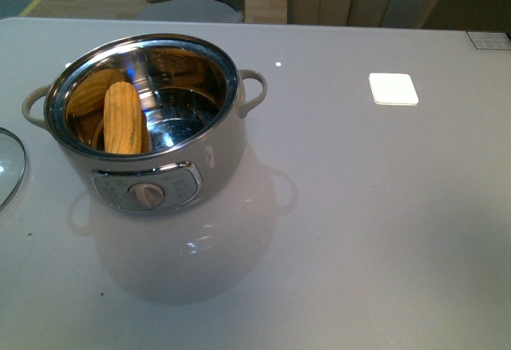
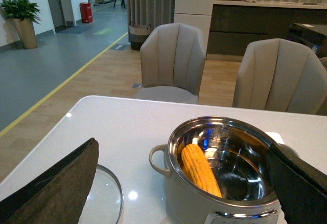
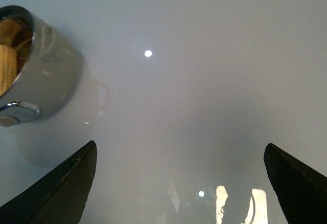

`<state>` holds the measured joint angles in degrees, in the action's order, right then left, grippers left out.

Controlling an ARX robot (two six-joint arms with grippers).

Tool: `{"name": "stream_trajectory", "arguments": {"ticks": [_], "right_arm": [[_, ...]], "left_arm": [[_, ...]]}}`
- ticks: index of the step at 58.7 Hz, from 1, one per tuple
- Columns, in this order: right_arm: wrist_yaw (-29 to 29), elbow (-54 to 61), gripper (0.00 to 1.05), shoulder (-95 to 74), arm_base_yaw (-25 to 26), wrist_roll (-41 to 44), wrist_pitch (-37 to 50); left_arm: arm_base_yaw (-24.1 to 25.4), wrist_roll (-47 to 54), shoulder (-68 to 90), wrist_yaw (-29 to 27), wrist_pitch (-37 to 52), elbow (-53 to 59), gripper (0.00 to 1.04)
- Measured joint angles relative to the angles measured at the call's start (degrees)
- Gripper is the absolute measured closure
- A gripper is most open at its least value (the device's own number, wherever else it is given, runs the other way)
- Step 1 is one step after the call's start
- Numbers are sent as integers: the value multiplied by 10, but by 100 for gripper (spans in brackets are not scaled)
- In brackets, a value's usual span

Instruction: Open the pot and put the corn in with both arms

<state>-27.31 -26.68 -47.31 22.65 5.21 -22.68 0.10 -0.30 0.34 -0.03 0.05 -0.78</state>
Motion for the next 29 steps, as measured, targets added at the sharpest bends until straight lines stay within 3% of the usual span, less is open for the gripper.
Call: {"name": "stream_trajectory", "arguments": {"ticks": [6, 13, 18, 29], "right_arm": [[-44, 0, 9, 47, 44, 21, -49], [24, 128, 29, 181, 33, -23, 241], [56, 174, 43, 238, 0, -34, 348], [124, 209, 76, 290, -69, -44, 345]], "left_arm": [[0, 0, 0, 0, 0, 0, 7], [0, 0, 0, 0, 0, 0, 7], [0, 0, 0, 0, 0, 0, 7], [0, 0, 0, 0, 0, 0, 7]]}}
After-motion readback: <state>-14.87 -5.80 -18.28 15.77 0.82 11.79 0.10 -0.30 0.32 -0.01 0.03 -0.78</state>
